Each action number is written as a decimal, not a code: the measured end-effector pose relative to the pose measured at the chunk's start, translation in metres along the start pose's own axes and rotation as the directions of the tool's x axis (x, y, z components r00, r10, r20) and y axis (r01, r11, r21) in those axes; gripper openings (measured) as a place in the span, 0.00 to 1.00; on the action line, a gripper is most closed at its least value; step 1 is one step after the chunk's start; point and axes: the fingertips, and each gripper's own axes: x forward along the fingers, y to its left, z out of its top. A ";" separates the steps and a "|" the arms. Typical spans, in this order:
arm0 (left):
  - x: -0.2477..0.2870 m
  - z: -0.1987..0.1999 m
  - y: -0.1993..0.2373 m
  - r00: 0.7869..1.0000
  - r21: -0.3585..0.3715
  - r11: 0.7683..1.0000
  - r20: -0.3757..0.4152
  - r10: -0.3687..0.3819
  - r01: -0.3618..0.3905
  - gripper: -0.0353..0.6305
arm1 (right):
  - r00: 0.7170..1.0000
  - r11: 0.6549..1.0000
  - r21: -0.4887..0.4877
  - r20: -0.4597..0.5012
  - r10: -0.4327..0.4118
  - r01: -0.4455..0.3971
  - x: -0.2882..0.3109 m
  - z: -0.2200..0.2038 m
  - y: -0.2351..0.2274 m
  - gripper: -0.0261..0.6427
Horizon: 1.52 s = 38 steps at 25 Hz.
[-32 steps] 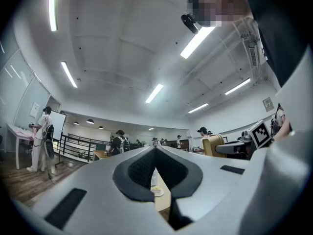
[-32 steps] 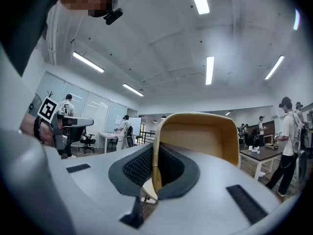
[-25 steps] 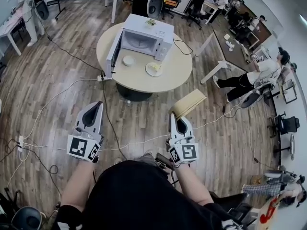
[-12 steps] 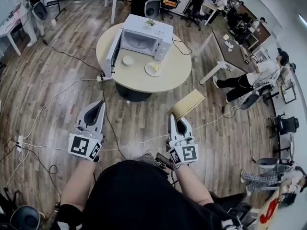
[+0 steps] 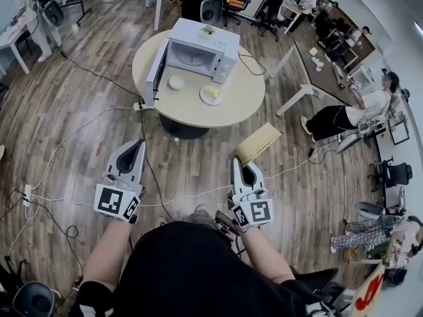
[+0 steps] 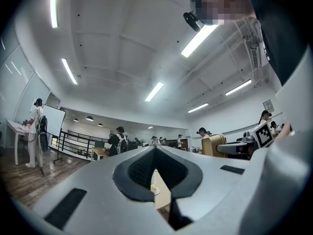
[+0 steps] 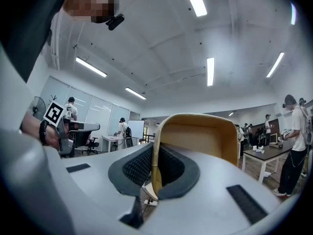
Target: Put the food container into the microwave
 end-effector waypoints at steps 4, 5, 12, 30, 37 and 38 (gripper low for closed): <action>0.013 -0.004 -0.005 1.000 0.013 1.000 -0.012 0.013 -0.013 0.08 | 1.000 1.000 0.009 -0.018 0.018 -0.018 0.007 -0.009 -0.014 0.08; 0.018 -0.003 -0.007 1.000 0.016 1.000 -0.012 0.016 -0.016 0.08 | 1.000 1.000 0.004 -0.021 0.015 -0.015 0.009 -0.011 -0.020 0.08; 0.059 -0.004 -0.022 0.999 0.021 0.999 -0.020 0.040 -0.040 0.08 | 0.999 0.998 0.032 -0.005 0.045 -0.045 0.032 -0.016 -0.065 0.08; 0.161 -0.007 -0.065 0.985 0.099 0.981 -0.027 0.172 -0.168 0.08 | 0.981 0.981 0.042 0.046 0.190 -0.192 0.084 -0.028 -0.172 0.08; 0.200 -0.016 -0.091 0.984 0.123 0.979 -0.048 0.170 -0.163 0.08 | 0.972 0.971 0.059 0.044 0.230 -0.232 0.080 -0.046 -0.200 0.08; 0.205 -0.018 -0.093 0.984 0.138 0.977 -0.054 0.168 -0.160 0.08 | 0.972 0.970 0.055 0.044 0.233 -0.235 0.081 -0.048 -0.202 0.08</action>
